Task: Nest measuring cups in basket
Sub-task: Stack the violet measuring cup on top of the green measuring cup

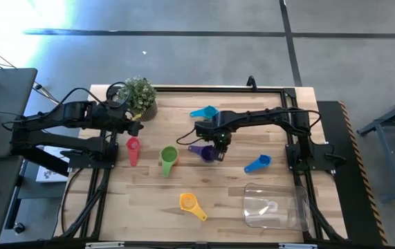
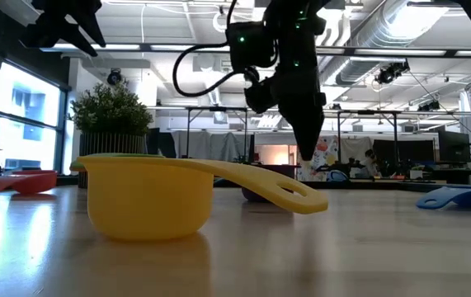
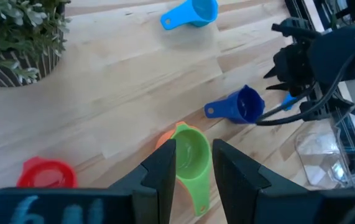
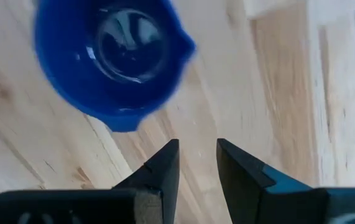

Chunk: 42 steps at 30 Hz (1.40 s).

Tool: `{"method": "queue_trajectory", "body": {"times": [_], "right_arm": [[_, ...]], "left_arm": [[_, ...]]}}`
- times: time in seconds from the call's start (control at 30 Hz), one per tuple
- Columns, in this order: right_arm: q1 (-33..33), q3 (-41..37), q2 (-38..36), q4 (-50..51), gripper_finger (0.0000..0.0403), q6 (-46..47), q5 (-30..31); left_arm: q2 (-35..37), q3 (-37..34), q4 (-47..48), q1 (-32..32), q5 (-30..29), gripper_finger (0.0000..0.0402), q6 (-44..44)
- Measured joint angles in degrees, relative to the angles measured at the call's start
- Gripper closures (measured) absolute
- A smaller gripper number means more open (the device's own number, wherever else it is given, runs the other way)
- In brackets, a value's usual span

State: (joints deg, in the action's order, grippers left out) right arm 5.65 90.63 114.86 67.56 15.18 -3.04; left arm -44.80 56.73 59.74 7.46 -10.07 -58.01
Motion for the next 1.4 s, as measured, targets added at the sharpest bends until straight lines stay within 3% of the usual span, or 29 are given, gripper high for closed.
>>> {"method": "queue_trajectory", "body": {"times": [0.2,0.33,0.57,0.77,1.4], "right_arm": [[-0.5,-0.11,-1.66,2.81,0.0304,5.37,8.16],[0.16,-4.32,-6.52,-1.1,0.0304,5.46,4.61],[3.95,-19.68,-20.35,-12.54,0.0304,10.0,2.83],[6.78,-25.69,-28.22,-19.67,0.0304,14.08,1.28],[3.93,-25.88,-25.22,-32.38,0.0252,19.53,0.93]], "left_arm": [[-0.48,0.0,0.08,-0.01,-0.01,0.0304,-0.38],[-0.82,-0.02,0.16,0.0,-0.01,0.0304,-0.38],[-1.81,-0.01,0.16,0.0,-0.04,0.0304,-0.38],[-2.8,0.0,0.19,0.0,-0.15,0.0304,-0.38],[-3.53,-0.02,0.0,0.0,-0.14,0.0304,0.64]]}}
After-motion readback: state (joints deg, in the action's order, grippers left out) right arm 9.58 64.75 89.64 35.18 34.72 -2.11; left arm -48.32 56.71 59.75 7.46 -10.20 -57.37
